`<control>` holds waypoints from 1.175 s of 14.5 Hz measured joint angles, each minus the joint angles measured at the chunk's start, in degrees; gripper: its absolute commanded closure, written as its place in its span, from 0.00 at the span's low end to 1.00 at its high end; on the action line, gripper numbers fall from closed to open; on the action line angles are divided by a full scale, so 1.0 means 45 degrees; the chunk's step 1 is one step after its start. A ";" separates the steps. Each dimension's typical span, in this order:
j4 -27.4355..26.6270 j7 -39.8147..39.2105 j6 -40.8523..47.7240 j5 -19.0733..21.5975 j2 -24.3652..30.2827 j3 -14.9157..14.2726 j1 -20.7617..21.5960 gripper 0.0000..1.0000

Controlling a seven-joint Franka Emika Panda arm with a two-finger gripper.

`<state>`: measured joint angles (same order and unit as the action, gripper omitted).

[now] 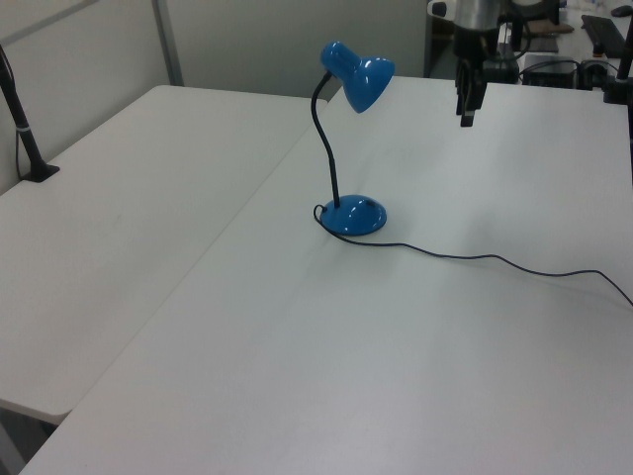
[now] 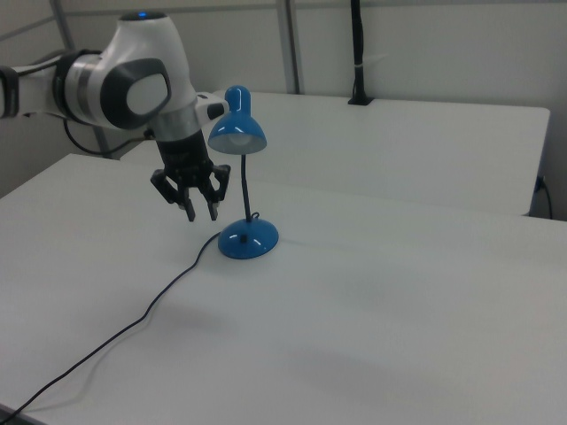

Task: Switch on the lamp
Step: 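Move the gripper toward the blue lamp base beside the gooseneck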

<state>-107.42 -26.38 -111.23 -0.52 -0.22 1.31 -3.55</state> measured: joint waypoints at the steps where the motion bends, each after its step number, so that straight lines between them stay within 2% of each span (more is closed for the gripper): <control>1: -0.0096 0.0162 -0.0381 0.0004 -0.0184 0.0007 0.0024 1.00; 4: -0.0577 0.1051 -0.2261 0.0025 -0.0841 0.0029 0.0194 1.00; 8: -0.1179 0.3258 -0.5292 0.0030 -0.1904 0.0054 0.0747 1.00; 17: -0.1202 0.5819 -1.0081 0.0030 -0.3869 0.0058 0.1189 1.00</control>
<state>-112.83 -0.19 -156.59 -0.39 -17.63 1.57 1.79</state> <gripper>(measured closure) 0.991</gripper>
